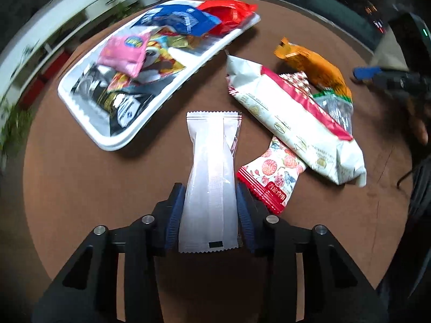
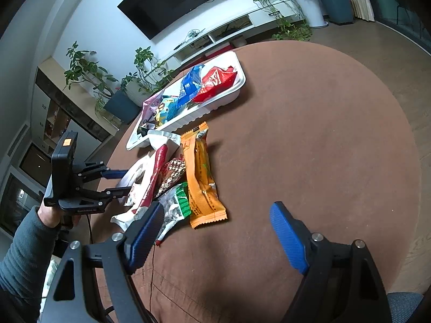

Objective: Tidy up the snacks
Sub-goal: 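Grasp the white packet with the left gripper while the right grasps the orange bar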

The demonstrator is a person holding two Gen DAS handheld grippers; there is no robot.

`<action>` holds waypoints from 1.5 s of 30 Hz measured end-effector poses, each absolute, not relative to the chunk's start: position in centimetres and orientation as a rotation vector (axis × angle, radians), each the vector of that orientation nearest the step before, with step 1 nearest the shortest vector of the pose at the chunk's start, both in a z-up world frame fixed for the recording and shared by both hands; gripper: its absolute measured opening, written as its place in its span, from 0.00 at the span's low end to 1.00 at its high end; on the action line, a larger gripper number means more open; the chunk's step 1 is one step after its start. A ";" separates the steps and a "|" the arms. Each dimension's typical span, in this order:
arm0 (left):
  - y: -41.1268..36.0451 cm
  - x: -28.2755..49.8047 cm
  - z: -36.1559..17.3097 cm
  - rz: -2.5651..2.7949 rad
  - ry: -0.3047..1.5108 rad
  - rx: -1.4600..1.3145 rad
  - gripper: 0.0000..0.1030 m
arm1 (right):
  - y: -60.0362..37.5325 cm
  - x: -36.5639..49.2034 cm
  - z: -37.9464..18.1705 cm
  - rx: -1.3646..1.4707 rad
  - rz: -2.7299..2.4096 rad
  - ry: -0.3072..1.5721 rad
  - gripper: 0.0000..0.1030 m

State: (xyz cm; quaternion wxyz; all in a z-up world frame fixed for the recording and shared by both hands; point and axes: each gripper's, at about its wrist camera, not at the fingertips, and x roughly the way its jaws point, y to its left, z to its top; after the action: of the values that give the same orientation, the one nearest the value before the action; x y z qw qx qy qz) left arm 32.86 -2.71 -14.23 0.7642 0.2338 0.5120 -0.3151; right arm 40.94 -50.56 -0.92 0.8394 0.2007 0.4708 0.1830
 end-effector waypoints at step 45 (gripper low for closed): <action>2.4 22.6 -13.8 -0.402 1.016 -0.209 0.23 | -43.1 47.5 -2.2 -0.049 0.326 1.070 0.20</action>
State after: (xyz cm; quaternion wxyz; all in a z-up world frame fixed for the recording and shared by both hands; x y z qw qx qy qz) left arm 22.57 2.42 -13.82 0.8493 -0.0994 0.4822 -0.1906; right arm 47.54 -43.07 -2.21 0.8474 -0.0232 0.5075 0.1545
